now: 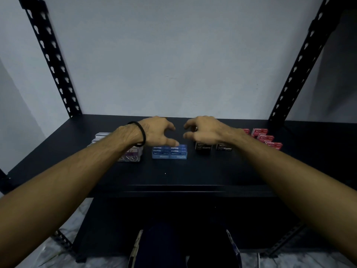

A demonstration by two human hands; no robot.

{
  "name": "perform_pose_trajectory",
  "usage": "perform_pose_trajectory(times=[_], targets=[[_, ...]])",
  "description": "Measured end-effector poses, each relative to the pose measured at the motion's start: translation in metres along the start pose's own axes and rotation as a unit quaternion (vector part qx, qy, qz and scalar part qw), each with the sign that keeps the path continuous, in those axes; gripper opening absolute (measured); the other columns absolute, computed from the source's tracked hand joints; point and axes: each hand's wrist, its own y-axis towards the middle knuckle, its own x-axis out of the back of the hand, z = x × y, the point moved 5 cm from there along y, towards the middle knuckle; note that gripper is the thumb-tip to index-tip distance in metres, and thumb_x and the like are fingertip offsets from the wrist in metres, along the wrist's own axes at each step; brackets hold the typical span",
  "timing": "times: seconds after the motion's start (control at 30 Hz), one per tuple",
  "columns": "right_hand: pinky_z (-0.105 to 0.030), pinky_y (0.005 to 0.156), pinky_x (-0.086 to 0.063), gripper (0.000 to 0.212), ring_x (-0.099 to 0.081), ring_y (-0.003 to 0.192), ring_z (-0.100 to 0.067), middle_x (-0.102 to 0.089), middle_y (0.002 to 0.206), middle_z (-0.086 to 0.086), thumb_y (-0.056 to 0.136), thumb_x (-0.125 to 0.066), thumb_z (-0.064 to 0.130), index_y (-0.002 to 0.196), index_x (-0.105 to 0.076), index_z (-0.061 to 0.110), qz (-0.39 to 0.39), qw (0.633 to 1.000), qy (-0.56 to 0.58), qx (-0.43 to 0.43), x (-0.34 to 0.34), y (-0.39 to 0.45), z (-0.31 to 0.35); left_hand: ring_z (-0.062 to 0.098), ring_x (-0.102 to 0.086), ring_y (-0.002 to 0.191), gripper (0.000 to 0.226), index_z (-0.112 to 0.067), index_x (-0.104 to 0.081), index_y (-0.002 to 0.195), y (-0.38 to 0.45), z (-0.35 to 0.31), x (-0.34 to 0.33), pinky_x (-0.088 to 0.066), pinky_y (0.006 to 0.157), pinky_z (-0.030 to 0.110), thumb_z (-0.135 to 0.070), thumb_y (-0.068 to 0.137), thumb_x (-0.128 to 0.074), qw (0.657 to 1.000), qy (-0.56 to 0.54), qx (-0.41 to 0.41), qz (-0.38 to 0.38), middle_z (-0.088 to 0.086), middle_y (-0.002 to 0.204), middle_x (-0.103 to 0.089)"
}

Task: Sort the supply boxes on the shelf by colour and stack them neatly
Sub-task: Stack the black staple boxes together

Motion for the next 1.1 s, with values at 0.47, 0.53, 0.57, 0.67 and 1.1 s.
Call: perform_pose_trajectory(times=[0.47, 0.53, 0.57, 0.67, 1.1], targets=[[-0.034, 0.086, -0.053, 0.026, -0.062, 0.093, -0.016, -0.069, 0.108, 0.002, 0.083, -0.065, 0.015, 0.107, -0.069, 0.024, 0.003, 0.995, -0.043, -0.090, 0.009, -0.041, -0.090, 0.013, -0.060, 0.086, 0.025, -0.022, -0.068, 0.107, 0.053, -0.076, -0.022, -0.045, 0.074, 0.026, -0.035, 0.086, -0.068, 0.991, -0.105, -0.045, -0.068, -0.005, 0.093, -0.065], [-0.035, 0.089, -0.053, 0.025, -0.063, 0.095, -0.016, -0.069, 0.110, 0.002, 0.084, -0.066, 0.015, 0.107, -0.069, 0.025, 0.007, 0.995, -0.044, -0.090, 0.004, -0.043, -0.095, 0.014, -0.060, 0.084, 0.027, -0.021, -0.068, 0.107, 0.058, -0.081, -0.028, -0.045, 0.073, 0.026, -0.035, 0.084, -0.069, 0.993, -0.090, -0.042, -0.058, -0.005, 0.092, -0.064], [-0.036, 0.090, -0.053, 0.025, -0.063, 0.097, -0.016, -0.069, 0.111, 0.003, 0.085, -0.066, 0.015, 0.108, -0.069, 0.024, 0.010, 0.995, -0.044, -0.089, 0.001, -0.043, -0.098, 0.015, -0.060, 0.084, 0.027, -0.021, -0.068, 0.107, 0.060, -0.082, -0.031, -0.045, 0.072, 0.026, -0.034, 0.084, -0.070, 0.995, -0.081, -0.041, -0.051, -0.004, 0.092, -0.064], [-0.032, 0.084, -0.051, 0.025, -0.060, 0.092, -0.014, -0.069, 0.111, 0.003, 0.086, -0.065, 0.015, 0.109, -0.069, 0.023, 0.006, 0.996, -0.039, -0.085, -0.005, -0.043, -0.103, 0.018, -0.061, 0.085, 0.021, -0.021, -0.069, 0.102, 0.065, -0.087, -0.037, -0.047, 0.073, 0.028, -0.030, 0.083, -0.071, 0.997, -0.060, -0.042, -0.037, -0.003, 0.090, -0.063], [-0.015, 0.059, -0.036, 0.018, -0.056, 0.076, -0.007, -0.060, 0.085, 0.013, 0.089, -0.063, 0.013, 0.103, -0.071, 0.020, -0.009, 0.999, 0.003, -0.043, -0.017, -0.038, -0.102, 0.012, -0.059, 0.074, 0.006, -0.026, -0.065, 0.081, 0.072, -0.096, -0.043, -0.043, 0.066, 0.025, -0.022, 0.085, -0.067, 0.996, -0.066, -0.050, -0.038, -0.012, 0.072, -0.058]])
